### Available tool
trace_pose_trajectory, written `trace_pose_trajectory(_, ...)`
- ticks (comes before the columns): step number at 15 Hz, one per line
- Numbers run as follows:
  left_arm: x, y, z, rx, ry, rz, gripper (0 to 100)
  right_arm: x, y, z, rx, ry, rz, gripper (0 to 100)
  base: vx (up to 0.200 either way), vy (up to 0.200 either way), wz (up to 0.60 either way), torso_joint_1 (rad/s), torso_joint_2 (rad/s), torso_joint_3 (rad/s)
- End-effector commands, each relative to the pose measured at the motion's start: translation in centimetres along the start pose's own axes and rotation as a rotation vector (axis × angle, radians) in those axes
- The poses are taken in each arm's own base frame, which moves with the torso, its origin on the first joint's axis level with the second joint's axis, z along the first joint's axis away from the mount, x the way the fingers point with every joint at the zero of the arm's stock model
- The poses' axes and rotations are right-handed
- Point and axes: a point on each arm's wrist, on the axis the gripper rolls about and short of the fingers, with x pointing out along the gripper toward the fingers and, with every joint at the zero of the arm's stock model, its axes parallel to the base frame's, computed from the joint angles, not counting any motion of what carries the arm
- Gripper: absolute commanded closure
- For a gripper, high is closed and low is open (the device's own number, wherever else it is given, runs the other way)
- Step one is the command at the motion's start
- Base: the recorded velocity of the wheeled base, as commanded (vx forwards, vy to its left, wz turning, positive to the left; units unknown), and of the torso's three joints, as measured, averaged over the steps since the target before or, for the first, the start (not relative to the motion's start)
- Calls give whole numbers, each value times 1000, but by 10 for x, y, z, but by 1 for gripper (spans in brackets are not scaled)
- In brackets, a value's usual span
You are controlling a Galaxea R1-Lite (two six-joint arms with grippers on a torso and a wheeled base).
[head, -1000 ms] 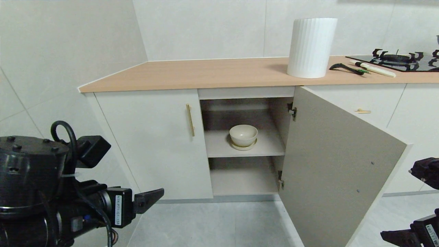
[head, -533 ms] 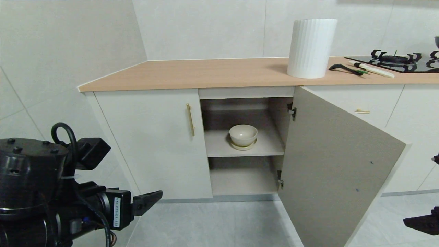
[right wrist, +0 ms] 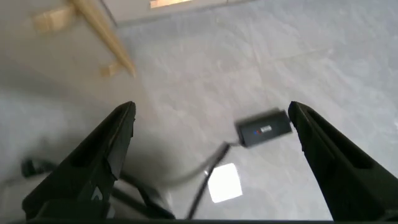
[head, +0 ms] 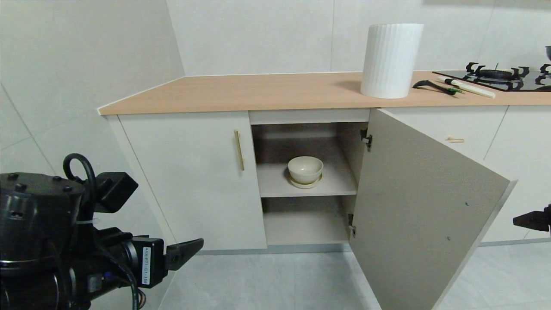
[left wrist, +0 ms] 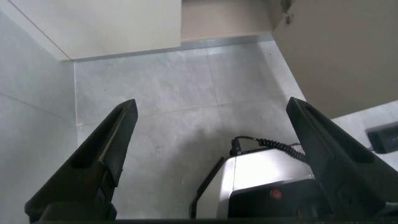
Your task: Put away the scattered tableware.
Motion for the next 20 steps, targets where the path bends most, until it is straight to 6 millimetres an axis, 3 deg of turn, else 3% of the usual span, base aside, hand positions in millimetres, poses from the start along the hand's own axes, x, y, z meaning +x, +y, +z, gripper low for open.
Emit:
trace_pose_trajectory(1,0,0,0,-1,-1,0,0,20,2,3,38,33,-16,0,0,0,0,0,0,0)
trace_pose_trajectory(10,0,0,1,-6,-5,-1,0,53,20,12,168,15,29,0,0,0,0,0,0,0)
trace_pose_trajectory(20,0,1,3,-10,-9,3,0,48,72,-10,136,19,219,0,0,0,0,0,0,0)
